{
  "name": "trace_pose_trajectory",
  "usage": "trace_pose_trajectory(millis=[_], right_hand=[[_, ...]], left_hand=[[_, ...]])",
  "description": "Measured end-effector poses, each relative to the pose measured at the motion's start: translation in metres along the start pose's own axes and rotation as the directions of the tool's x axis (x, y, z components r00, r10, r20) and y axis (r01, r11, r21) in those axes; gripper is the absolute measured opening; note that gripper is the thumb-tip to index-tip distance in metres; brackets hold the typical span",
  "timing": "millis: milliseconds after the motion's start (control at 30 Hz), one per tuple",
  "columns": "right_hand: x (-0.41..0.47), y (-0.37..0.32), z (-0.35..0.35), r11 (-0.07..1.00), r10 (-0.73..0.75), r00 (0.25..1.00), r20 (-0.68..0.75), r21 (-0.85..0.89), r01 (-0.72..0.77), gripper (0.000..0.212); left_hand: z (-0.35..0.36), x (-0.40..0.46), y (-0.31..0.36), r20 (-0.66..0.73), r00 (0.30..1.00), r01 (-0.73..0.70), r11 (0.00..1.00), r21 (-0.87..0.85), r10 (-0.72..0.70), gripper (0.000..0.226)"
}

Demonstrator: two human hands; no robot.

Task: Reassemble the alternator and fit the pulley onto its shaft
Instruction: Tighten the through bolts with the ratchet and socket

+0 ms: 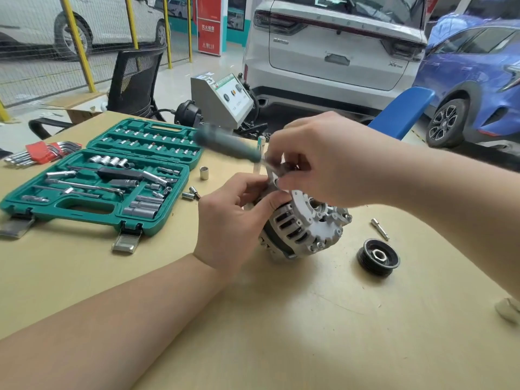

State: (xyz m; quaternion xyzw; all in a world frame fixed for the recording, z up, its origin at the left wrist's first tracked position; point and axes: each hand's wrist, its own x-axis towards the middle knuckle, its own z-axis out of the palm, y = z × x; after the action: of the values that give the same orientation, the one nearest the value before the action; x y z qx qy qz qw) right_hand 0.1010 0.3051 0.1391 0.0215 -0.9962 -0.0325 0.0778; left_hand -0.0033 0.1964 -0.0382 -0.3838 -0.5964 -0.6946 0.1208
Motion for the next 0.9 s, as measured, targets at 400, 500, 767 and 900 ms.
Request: trace_pose_trajectory(millis=[400,500,767,900], right_hand=[[0.004,-0.005,0.004,0.993,0.120,0.992,-0.046,-0.001,-0.120,0.014],[0.013,-0.005,0.008,0.952,0.301,0.951,-0.076,0.081,-0.295,0.017],[0.011,0.005,0.008,0.890,0.395,0.919,-0.013,0.252,-0.379,0.023],[0.001,0.005,0.000,1.000,0.018,1.000,-0.024,-0.002,-0.018,0.016]], left_hand=[[-0.001,0.001,-0.001,0.011,0.999,-0.054,0.998,0.034,0.054,0.033],[-0.003,0.001,0.000,0.032,0.999,-0.022,1.000,0.010,0.021,0.028],[-0.002,0.005,-0.005,-0.004,0.991,-0.131,0.982,0.133,0.132,0.027],[-0.001,0.007,-0.006,0.013,0.988,-0.152,0.982,0.111,0.151,0.026]])
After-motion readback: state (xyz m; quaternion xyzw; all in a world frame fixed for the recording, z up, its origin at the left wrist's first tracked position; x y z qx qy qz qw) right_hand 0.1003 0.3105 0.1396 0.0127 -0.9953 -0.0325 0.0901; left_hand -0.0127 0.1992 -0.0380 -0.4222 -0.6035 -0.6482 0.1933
